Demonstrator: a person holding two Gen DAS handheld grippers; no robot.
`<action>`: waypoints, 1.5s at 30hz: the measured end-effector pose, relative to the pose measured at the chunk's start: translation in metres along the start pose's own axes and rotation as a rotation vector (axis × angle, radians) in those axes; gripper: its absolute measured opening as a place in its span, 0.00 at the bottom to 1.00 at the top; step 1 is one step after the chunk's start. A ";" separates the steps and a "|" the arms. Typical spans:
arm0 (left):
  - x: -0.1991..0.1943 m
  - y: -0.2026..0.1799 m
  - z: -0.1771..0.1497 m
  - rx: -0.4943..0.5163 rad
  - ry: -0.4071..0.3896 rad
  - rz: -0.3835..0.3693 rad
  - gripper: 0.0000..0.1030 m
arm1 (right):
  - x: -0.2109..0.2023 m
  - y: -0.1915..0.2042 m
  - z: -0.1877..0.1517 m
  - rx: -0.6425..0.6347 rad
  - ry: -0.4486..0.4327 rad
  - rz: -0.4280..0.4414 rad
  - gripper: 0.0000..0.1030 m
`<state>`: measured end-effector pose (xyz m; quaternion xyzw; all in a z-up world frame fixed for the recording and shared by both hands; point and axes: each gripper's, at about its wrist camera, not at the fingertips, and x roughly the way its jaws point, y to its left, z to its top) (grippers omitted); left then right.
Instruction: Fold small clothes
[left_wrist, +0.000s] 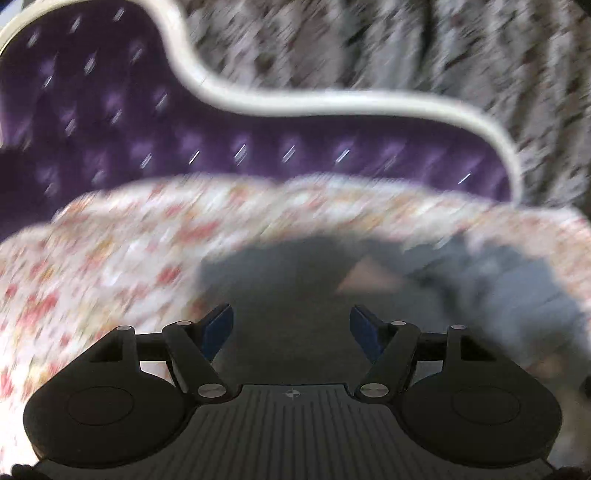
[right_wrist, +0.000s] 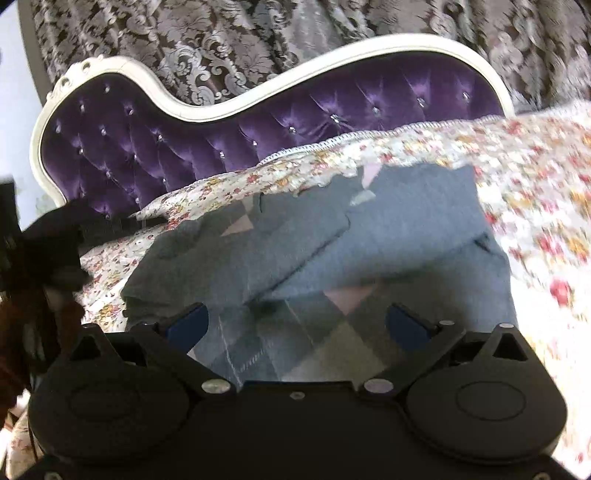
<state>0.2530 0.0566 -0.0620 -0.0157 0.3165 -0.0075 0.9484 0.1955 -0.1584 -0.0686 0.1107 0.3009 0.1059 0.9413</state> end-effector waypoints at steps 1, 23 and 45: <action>0.008 0.004 -0.006 -0.004 0.036 0.027 0.67 | 0.005 0.005 0.004 -0.020 -0.002 -0.007 1.00; 0.015 0.023 -0.031 -0.087 0.026 0.043 0.85 | 0.085 -0.018 0.038 -0.160 0.067 -0.398 0.99; 0.013 0.024 -0.030 -0.096 0.022 0.026 0.85 | 0.063 -0.064 0.050 -0.113 0.017 -0.253 0.66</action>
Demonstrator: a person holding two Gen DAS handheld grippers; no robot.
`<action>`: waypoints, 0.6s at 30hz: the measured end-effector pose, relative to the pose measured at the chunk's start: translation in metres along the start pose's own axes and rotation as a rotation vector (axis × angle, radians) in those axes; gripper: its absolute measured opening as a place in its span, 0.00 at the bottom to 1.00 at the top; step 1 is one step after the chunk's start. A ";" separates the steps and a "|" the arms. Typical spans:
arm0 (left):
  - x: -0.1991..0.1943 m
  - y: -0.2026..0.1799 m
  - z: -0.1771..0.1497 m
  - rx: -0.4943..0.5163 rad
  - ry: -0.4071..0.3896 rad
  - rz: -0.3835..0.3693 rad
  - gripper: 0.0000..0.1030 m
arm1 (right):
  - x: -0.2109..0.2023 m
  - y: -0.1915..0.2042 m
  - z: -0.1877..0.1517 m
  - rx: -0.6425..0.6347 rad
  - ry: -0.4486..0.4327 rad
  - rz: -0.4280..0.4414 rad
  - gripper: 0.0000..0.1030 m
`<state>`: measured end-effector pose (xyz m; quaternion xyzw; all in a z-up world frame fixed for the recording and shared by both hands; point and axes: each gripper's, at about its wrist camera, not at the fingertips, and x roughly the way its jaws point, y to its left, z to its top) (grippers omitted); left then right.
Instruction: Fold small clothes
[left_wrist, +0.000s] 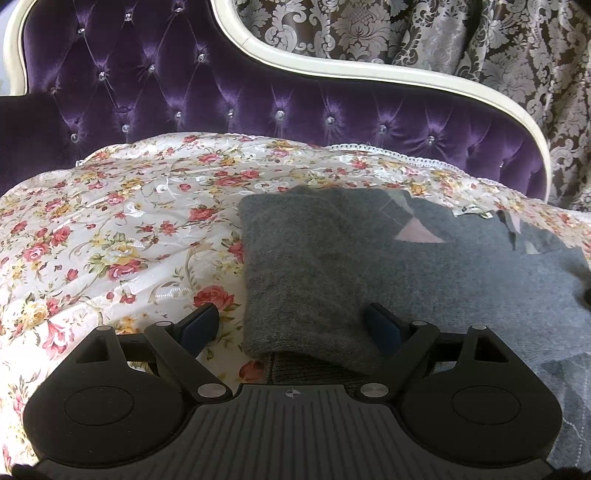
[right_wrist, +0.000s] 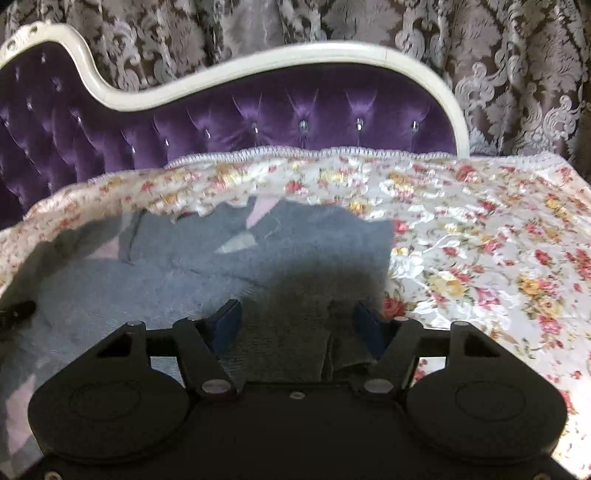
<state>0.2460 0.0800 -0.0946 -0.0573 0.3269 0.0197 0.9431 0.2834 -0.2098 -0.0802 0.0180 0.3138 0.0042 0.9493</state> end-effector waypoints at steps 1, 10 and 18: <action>-0.001 0.001 0.000 -0.001 0.000 -0.005 0.84 | 0.006 -0.001 0.000 0.002 0.013 0.003 0.59; -0.020 0.007 0.034 -0.016 -0.067 0.003 0.84 | -0.007 0.011 0.010 -0.045 -0.024 0.084 0.10; 0.034 0.027 0.040 -0.034 0.064 0.158 0.86 | 0.017 -0.007 0.022 -0.007 0.003 0.023 0.13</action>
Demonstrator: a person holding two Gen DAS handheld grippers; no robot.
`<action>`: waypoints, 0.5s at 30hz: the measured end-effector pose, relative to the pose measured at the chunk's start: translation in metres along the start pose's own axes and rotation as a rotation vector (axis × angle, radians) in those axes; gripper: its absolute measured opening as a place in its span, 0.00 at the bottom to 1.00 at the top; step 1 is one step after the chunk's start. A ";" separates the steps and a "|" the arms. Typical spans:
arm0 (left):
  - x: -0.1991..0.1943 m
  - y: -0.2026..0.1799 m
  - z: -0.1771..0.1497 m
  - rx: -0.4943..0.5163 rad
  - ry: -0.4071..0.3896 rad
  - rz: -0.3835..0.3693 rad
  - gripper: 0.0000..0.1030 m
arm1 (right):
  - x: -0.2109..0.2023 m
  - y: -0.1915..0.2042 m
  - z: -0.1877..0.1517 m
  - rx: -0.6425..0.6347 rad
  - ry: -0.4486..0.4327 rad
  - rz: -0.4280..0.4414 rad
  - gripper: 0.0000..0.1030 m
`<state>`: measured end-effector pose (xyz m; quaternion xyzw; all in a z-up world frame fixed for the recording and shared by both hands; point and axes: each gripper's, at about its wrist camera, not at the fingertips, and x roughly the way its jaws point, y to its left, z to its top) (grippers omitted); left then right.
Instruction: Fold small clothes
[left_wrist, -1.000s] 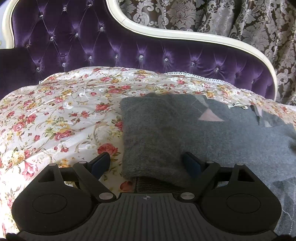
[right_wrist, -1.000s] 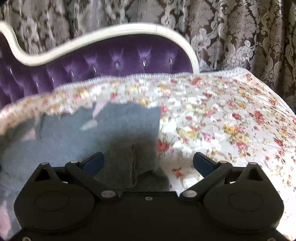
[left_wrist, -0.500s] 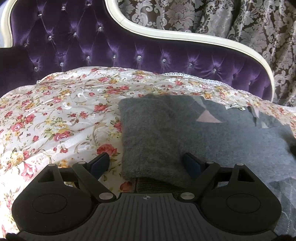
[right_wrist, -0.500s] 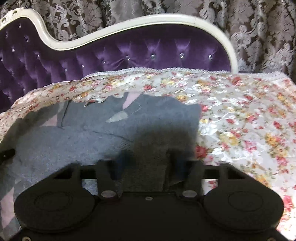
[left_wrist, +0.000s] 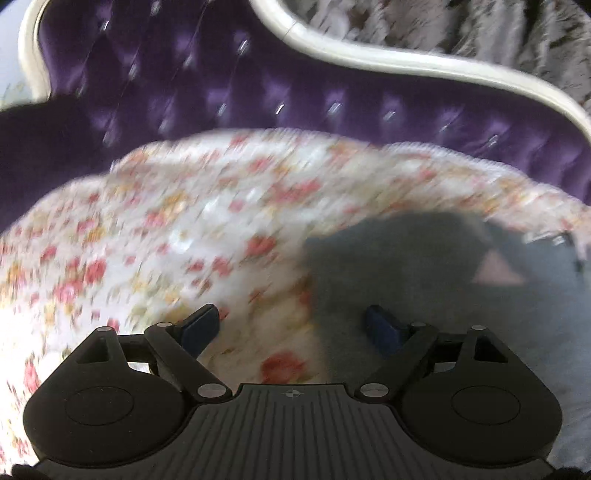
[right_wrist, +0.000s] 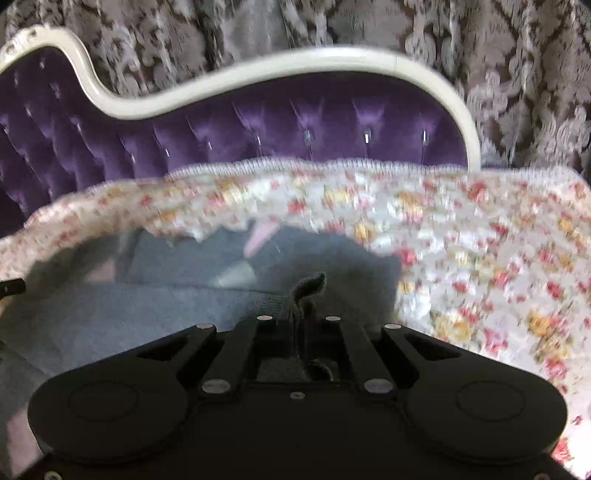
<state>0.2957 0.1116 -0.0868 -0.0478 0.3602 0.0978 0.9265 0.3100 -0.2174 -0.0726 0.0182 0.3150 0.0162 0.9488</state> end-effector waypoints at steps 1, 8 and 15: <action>-0.001 0.005 -0.003 -0.011 -0.020 -0.005 0.86 | 0.006 -0.003 -0.005 0.003 0.019 -0.006 0.19; -0.003 0.007 -0.004 0.005 -0.025 0.025 0.90 | 0.009 -0.017 -0.020 0.043 -0.016 -0.048 0.53; -0.038 0.012 -0.009 -0.018 -0.013 -0.052 0.91 | -0.004 -0.035 -0.023 0.113 -0.016 -0.080 0.78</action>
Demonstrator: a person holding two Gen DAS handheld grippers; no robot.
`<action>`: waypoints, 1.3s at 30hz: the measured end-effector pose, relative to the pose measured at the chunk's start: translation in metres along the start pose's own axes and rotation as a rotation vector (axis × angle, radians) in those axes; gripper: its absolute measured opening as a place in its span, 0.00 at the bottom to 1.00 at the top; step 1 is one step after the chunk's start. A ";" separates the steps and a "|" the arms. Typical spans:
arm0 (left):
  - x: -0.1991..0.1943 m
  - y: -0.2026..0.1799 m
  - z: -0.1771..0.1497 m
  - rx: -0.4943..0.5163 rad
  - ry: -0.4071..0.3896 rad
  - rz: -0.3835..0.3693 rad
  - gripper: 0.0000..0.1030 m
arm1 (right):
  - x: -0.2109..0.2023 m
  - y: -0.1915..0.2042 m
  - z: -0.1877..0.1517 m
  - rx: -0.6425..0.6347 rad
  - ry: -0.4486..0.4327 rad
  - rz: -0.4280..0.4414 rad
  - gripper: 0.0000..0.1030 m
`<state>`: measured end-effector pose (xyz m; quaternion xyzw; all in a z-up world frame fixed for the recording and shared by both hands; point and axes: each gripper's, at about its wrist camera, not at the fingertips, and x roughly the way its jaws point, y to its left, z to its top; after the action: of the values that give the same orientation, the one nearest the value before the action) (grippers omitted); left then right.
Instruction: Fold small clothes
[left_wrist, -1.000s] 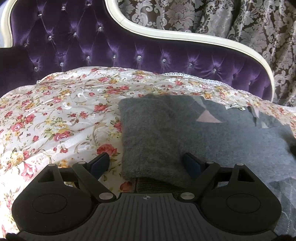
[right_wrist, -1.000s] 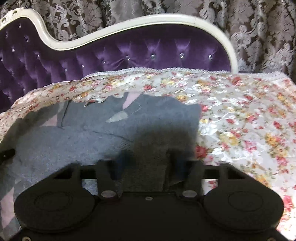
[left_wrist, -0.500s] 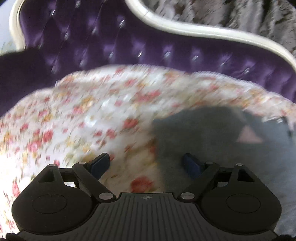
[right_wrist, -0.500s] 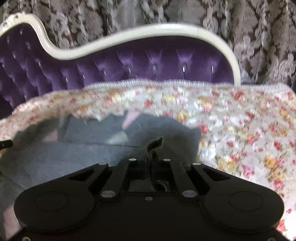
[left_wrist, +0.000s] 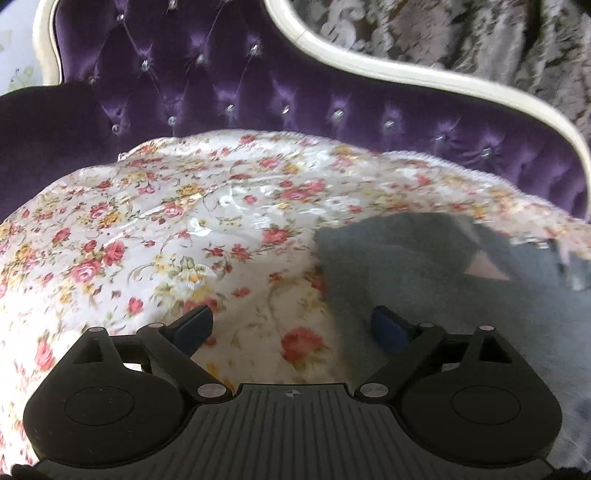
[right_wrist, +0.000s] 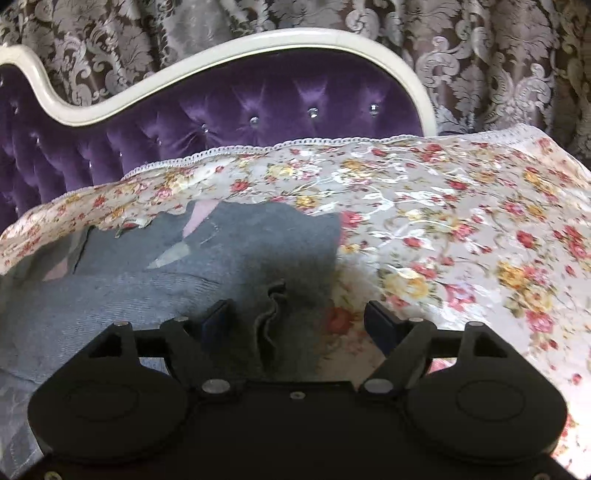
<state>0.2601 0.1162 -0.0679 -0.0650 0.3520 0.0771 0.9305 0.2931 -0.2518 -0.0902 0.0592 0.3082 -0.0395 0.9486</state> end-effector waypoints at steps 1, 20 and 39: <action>-0.009 -0.004 -0.004 0.015 -0.005 -0.012 0.91 | -0.008 -0.002 -0.001 0.003 -0.011 -0.002 0.79; -0.165 -0.024 -0.132 0.064 0.134 -0.305 0.91 | -0.170 0.038 -0.102 -0.002 0.069 0.272 0.98; -0.200 -0.033 -0.176 0.071 0.147 -0.329 0.91 | -0.228 0.022 -0.175 0.184 0.130 0.351 1.00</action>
<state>0.0046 0.0333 -0.0636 -0.0944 0.4064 -0.0937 0.9040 0.0100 -0.1977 -0.0946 0.2010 0.3488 0.1023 0.9096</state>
